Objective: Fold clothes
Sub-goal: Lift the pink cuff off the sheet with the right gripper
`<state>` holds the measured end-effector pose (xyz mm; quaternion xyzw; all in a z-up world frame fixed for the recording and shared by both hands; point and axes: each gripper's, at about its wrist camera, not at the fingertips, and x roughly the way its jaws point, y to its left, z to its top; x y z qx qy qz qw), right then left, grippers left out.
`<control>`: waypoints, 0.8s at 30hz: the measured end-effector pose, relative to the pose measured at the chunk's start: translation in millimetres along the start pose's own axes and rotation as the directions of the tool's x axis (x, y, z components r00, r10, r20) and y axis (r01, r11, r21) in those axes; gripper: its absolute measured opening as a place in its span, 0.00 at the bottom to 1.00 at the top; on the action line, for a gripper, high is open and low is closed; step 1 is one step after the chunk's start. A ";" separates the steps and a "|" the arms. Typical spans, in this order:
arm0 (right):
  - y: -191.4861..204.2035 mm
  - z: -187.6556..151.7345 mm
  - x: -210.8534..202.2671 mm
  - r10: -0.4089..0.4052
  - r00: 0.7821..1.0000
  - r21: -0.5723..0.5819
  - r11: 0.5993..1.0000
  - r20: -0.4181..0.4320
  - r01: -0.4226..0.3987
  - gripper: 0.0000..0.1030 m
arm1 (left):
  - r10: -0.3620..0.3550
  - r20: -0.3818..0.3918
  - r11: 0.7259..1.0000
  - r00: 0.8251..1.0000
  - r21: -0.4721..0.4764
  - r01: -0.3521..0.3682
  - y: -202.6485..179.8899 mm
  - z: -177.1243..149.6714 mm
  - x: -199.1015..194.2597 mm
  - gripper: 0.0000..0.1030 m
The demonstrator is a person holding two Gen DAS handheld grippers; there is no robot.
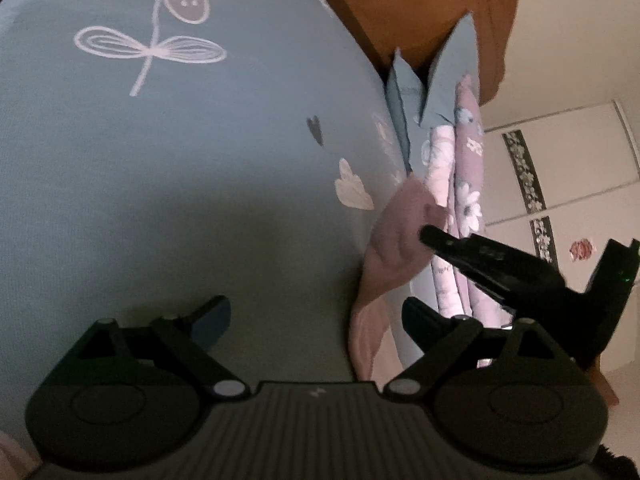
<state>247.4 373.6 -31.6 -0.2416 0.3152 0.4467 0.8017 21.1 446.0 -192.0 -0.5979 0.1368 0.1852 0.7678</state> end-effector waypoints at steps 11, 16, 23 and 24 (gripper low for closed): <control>-54.7 -2.1 -70.6 -0.042 0.996 0.168 0.985 0.082 0.028 0.08 | -0.029 -0.078 0.987 0.997 0.158 0.041 -26.5 -17.3 8.4 0.89; -78.3 -7.0 -105.3 -0.100 0.988 0.220 0.973 0.116 0.073 0.08 | -0.017 -0.095 0.972 0.995 0.231 0.039 -38.9 -27.5 9.6 0.90; -113.3 -26.7 -135.9 -0.186 0.976 0.284 0.947 0.110 0.148 0.08 | -0.049 -0.114 0.945 0.992 0.316 0.083 -57.9 -43.1 9.0 0.90; -118.2 -30.2 -140.6 -0.201 0.973 0.293 0.942 0.110 0.161 0.08 | -0.063 -0.120 0.940 0.991 0.326 0.100 -61.2 -45.7 8.7 0.90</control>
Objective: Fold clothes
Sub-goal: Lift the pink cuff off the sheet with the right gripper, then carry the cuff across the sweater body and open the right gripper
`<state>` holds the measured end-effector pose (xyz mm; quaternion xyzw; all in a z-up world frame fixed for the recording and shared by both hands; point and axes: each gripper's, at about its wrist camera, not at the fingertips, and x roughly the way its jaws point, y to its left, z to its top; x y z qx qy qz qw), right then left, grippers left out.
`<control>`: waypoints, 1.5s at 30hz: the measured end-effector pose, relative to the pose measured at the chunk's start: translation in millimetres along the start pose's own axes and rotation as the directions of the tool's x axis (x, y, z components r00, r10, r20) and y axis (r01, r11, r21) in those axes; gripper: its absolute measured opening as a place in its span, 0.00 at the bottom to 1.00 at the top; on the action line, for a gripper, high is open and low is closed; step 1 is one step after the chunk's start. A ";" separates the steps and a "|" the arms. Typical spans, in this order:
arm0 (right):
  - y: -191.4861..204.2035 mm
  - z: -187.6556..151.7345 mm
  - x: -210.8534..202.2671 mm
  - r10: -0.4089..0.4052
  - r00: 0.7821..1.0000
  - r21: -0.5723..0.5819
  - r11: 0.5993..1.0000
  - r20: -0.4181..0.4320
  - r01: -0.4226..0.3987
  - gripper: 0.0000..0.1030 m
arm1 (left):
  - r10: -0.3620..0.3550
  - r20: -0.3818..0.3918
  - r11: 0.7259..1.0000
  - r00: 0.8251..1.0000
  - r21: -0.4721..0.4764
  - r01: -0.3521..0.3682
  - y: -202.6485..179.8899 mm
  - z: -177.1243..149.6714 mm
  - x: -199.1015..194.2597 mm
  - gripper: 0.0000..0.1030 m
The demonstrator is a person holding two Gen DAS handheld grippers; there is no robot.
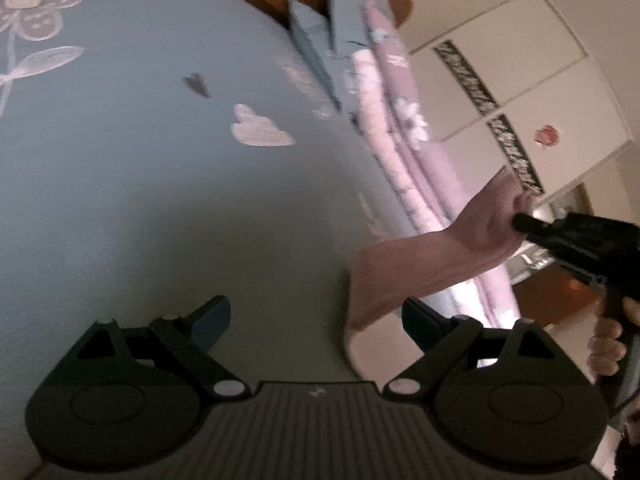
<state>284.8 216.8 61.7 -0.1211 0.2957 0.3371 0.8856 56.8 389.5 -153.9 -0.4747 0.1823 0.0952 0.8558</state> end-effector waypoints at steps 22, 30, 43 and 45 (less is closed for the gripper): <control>-144.0 -34.9 -81.3 -0.231 0.971 0.176 0.960 0.067 0.217 0.08 | -0.118 -0.067 0.971 0.991 0.200 0.129 -65.3 -45.5 23.7 0.90; -198.5 -66.6 -107.8 -0.332 0.942 0.255 0.916 0.048 0.310 0.08 | -0.141 -0.095 0.964 0.985 0.215 0.159 -70.6 -54.1 30.0 0.90; -264.6 -146.1 -108.3 -0.411 0.908 0.414 0.814 -0.085 0.407 0.09 | -0.119 -0.138 0.952 0.983 0.266 0.153 -79.9 -68.6 39.0 0.90; -272.5 -158.8 -104.5 -0.416 0.902 0.441 0.793 -0.112 0.420 0.09 | -0.118 -0.140 0.951 0.983 0.269 0.153 -80.3 -69.8 39.3 0.90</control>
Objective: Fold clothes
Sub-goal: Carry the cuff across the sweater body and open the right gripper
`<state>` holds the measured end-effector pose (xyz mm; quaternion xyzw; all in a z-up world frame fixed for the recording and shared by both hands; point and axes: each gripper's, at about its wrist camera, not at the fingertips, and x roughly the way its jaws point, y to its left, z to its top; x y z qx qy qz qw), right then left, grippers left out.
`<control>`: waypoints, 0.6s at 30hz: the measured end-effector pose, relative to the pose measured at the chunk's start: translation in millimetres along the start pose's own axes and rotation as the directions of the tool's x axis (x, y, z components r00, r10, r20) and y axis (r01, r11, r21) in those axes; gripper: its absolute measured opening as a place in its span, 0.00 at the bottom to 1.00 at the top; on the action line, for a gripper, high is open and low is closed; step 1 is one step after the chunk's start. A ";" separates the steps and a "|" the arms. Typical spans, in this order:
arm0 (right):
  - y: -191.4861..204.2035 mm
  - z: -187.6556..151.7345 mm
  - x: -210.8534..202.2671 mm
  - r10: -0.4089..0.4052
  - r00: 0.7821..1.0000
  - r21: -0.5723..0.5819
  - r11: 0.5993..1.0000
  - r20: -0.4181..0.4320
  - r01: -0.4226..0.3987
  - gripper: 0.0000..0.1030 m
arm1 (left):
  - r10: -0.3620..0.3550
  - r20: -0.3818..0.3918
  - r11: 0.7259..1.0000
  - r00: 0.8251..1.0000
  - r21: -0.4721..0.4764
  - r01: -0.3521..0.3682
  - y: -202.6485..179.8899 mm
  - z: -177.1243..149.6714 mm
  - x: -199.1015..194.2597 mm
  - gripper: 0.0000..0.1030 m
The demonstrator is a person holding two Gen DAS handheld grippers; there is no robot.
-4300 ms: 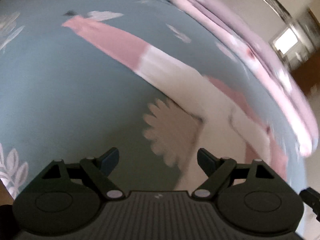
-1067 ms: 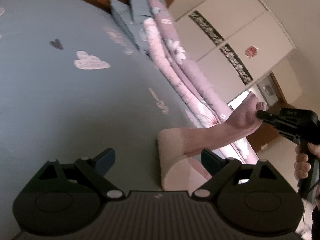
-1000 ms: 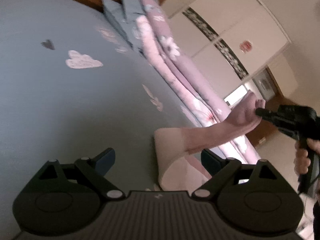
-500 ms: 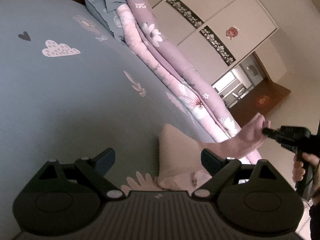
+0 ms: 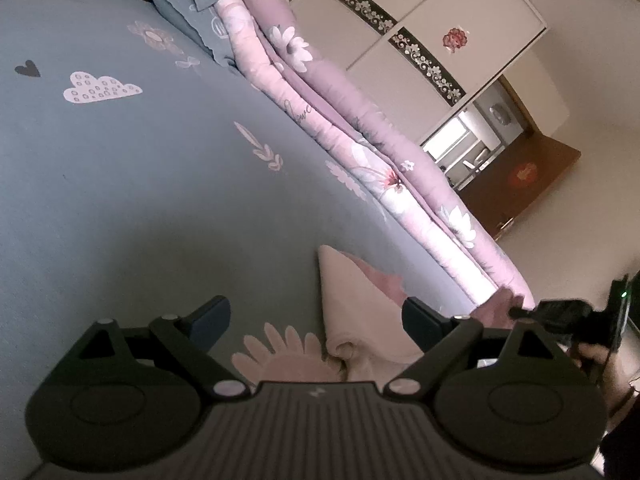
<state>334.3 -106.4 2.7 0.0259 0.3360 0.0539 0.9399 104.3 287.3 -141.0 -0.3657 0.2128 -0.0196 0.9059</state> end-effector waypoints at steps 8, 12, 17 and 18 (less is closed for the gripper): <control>-37.3 -30.1 19.4 -0.038 0.998 0.103 0.994 -0.056 0.043 0.10 | -0.045 -0.015 0.999 0.999 -0.017 0.045 0.1 -1.5 3.2 0.90; -51.6 -44.6 26.8 -0.043 0.996 0.153 0.987 -0.081 0.055 0.10 | -0.042 -0.023 0.999 0.999 0.000 0.042 -2.2 -3.2 5.5 0.90; -62.8 -66.4 39.1 -0.046 0.989 0.197 0.978 -0.138 0.073 0.14 | -0.048 -0.038 0.999 0.998 0.014 0.048 -5.3 -5.2 8.4 0.90; -65.0 -71.1 41.9 -0.046 0.987 0.207 0.975 -0.152 0.077 0.16 | -0.045 -0.039 0.999 0.998 0.019 0.046 -6.2 -5.5 8.8 0.90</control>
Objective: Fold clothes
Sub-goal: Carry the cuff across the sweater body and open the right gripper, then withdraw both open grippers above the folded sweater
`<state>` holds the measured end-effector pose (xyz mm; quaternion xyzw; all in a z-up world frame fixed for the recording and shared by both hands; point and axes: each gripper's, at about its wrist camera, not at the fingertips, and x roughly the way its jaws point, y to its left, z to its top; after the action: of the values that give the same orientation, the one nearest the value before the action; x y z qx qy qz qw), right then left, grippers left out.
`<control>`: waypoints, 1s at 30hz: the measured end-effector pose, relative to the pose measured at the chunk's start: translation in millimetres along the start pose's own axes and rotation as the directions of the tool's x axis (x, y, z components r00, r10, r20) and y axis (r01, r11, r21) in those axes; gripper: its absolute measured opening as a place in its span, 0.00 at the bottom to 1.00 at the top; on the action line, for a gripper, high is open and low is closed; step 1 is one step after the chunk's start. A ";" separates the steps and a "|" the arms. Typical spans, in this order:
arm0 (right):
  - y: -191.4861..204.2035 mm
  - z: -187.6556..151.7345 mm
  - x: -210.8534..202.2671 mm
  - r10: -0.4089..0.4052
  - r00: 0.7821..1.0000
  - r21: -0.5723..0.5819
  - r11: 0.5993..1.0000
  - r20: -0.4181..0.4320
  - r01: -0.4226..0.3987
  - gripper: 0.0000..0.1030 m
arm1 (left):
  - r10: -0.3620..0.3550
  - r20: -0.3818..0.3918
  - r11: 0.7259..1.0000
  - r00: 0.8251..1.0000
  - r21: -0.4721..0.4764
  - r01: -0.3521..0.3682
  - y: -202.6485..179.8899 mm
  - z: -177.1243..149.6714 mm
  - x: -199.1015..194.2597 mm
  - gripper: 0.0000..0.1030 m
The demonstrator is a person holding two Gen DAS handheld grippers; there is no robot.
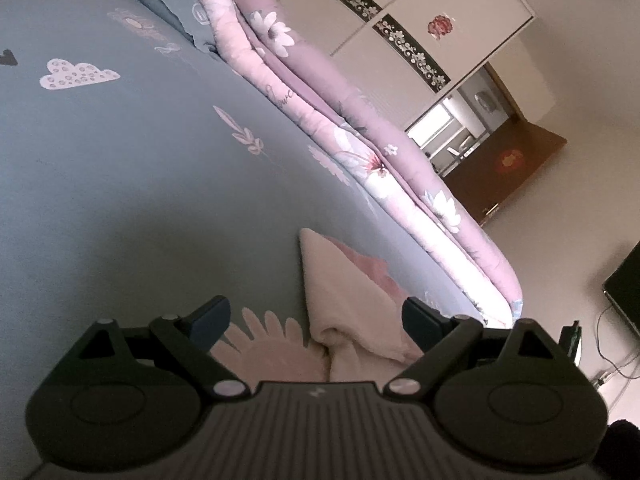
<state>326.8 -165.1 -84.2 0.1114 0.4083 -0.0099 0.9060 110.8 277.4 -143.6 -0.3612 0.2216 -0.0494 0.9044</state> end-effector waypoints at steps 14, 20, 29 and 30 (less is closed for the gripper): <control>-30.5 -11.1 1.4 0.037 0.998 0.185 0.982 0.044 -0.044 0.08 | 0.021 -0.024 1.000 0.999 0.017 -0.021 -2.6 -4.5 6.1 0.90; -36.7 -11.4 6.0 -0.031 0.999 0.185 0.982 -0.021 0.034 0.16 | 0.024 -0.024 1.000 0.999 0.017 -0.024 -1.9 -4.6 5.5 0.90; -4.6 14.0 -7.0 0.052 0.997 0.081 0.995 0.064 -0.057 0.20 | 0.025 -0.033 0.999 0.999 0.028 -0.024 -3.2 -6.4 8.2 0.90; 2.1 14.4 1.5 0.074 0.996 0.070 0.995 0.041 -0.077 0.20 | 0.026 -0.037 0.999 0.999 0.032 -0.025 -3.6 -7.0 8.8 0.90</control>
<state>338.7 -166.0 -75.6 0.1587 0.3858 0.0076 0.9088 116.0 268.2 -148.9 -0.3429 0.2425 -0.0480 0.9063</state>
